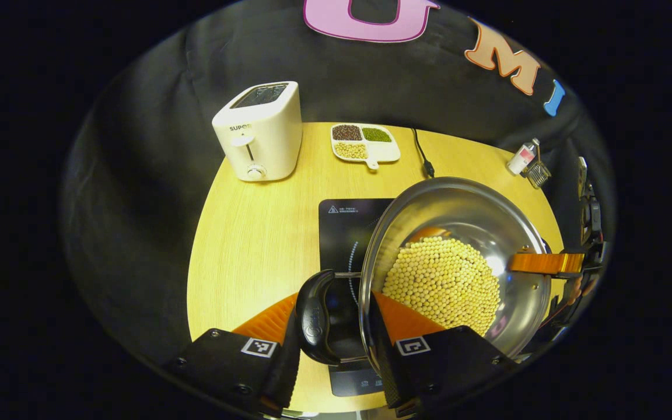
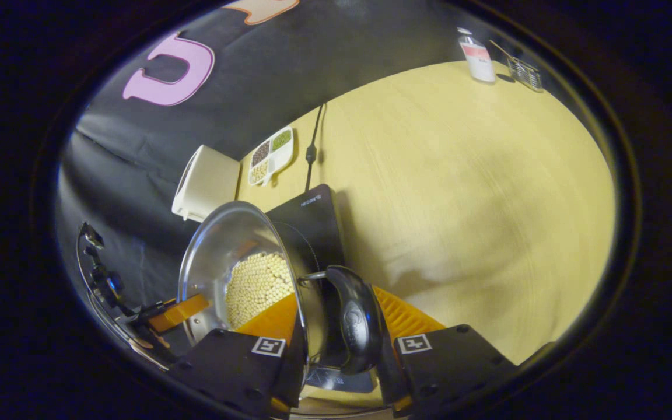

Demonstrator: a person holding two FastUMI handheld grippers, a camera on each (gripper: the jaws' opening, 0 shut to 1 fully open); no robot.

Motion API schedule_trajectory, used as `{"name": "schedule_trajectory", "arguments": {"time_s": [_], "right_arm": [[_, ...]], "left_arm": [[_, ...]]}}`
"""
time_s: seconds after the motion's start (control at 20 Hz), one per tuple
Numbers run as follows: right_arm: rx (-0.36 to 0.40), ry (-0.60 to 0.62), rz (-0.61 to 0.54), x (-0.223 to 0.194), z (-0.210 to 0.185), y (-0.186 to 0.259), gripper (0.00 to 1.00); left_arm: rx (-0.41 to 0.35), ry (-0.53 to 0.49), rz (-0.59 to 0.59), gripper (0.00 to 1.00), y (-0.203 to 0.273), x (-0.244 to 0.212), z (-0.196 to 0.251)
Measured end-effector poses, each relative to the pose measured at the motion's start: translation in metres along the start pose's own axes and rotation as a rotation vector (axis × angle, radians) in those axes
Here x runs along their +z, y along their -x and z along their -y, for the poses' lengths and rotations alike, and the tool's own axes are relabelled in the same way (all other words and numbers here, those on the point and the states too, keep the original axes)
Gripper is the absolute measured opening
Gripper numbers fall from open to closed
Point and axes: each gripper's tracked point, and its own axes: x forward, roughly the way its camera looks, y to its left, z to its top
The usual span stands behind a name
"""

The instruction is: First push the handle of the pot to place it horizontally, then grasp the pot with both hands and set it on the induction cooktop.

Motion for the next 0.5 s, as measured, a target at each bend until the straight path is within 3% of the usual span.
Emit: {"name": "schedule_trajectory", "arguments": {"time_s": [0.05,0.1,0.15,0.2,0.3,0.35,0.4,0.45,0.5], "right_arm": [[-0.01,-0.009,0.004,0.002,0.001,-0.004,0.55],[-0.019,-0.008,0.011,0.002,0.001,-0.006,0.48],[-0.029,-0.004,0.015,0.004,0.002,-0.009,0.48],[-0.033,-0.006,0.018,0.004,0.002,-0.011,0.55],[-0.032,-0.01,0.031,0.008,0.001,-0.017,0.55],[-0.03,-0.012,0.029,0.008,0.0,-0.019,0.48],[-0.027,-0.017,0.018,0.006,0.0,-0.02,0.48],[-0.025,-0.021,0.012,0.006,0.0,-0.022,0.55],[-0.026,-0.024,0.007,0.007,0.001,-0.022,0.48]], "left_arm": [[-0.003,-0.001,-0.005,0.6,-0.005,0.001,0.0],[-0.003,-0.003,-0.014,0.6,-0.01,0.001,-0.001],[-0.004,-0.006,-0.014,0.6,-0.015,0.002,-0.002],[-0.005,-0.008,-0.017,0.6,-0.019,0.003,-0.004],[-0.012,-0.012,-0.005,0.6,-0.024,0.006,-0.004],[-0.014,-0.02,-0.003,0.6,-0.026,0.008,-0.005],[-0.015,-0.029,-0.001,0.6,-0.026,0.01,-0.007],[-0.015,-0.035,-0.002,0.6,-0.027,0.01,-0.006],[-0.019,-0.038,0.001,0.6,-0.029,0.011,-0.006]]}}
